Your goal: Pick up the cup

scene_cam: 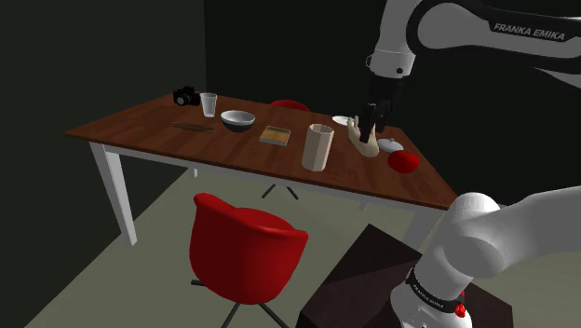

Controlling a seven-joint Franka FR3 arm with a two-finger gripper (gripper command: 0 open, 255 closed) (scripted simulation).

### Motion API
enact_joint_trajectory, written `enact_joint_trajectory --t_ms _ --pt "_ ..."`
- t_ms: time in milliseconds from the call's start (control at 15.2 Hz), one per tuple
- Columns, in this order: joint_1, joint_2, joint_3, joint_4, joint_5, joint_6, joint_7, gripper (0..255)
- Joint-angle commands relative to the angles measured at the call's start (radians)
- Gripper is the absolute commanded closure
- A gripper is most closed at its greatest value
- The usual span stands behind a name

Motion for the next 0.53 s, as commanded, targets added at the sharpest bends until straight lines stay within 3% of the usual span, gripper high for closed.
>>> enact_joint_trajectory --t_ms 0,462 --pt "0.0 0.0 0.0 0.0 0.0 0.0 0.0 0" --pt "-0.027 0.201 -0.087 0.048 -0.03 0.179 -0.066 0"
